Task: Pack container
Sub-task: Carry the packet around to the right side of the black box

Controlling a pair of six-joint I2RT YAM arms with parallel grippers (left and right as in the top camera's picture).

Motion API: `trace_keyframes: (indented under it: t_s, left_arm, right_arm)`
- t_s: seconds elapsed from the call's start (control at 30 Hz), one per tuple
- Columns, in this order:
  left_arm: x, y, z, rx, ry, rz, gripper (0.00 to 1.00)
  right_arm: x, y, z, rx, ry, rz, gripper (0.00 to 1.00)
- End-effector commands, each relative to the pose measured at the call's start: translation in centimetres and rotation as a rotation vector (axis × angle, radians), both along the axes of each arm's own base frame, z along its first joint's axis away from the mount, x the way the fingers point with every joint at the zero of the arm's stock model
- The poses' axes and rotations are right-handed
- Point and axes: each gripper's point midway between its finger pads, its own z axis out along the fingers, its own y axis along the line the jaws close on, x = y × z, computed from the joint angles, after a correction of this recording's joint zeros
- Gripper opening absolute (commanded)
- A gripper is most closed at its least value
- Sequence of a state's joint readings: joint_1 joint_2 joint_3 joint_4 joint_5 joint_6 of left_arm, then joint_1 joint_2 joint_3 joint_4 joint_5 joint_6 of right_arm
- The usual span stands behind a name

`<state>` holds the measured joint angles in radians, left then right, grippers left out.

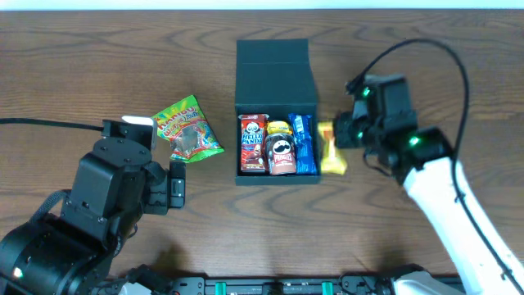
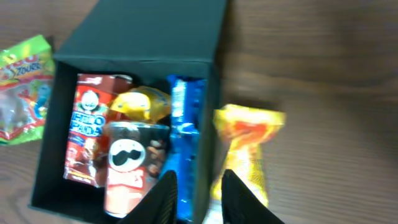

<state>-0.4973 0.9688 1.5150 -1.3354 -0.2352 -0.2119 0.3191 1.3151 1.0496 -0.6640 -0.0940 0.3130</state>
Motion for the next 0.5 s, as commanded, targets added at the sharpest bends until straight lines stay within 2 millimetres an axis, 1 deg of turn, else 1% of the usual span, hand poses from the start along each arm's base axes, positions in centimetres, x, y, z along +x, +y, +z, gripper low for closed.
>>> trace_keyframes:
  t_s: [0.0,0.07,0.17,0.23,0.3,0.37,0.47]
  left_arm:
    - [0.0,0.3,0.1,0.009,-0.005,0.006,0.95]
    - [0.0,0.3,0.1,0.008,-0.005,0.007,0.95]
    - [0.0,0.3,0.1,0.008,-0.005,0.007,0.95]
    - [0.0,0.3,0.1,0.009,-0.005,0.006,0.95]
    - [0.0,0.3,0.1,0.008,-0.005,0.007,0.95]
    - [0.0,0.3,0.1,0.009,-0.005,0.006,0.95]
    - [0.0,0.3,0.1,0.009,-0.005,0.006,0.95]
  right_arm:
    - [-0.9,1.8,-1.0,0.03,0.019,-0.047,0.26]
    - [-0.9,2.3,-1.2,-0.006,-0.002,-0.058,0.27]
    - [-1.0,1.6,-1.5,-0.101,-0.026,-0.087,0.31]
    - [-2.1,0.6,-2.3,-0.126,0.031,-0.138,0.3]
    - [-3.2,-0.9,-3.4,-0.157,0.091,-0.221,0.28]
    - [-4.1,-2.1,-4.4,-0.189,0.125,-0.277,0.29]
    - [-4.8,-2.4,-6.0,-0.201,0.148,-0.28,0.31]
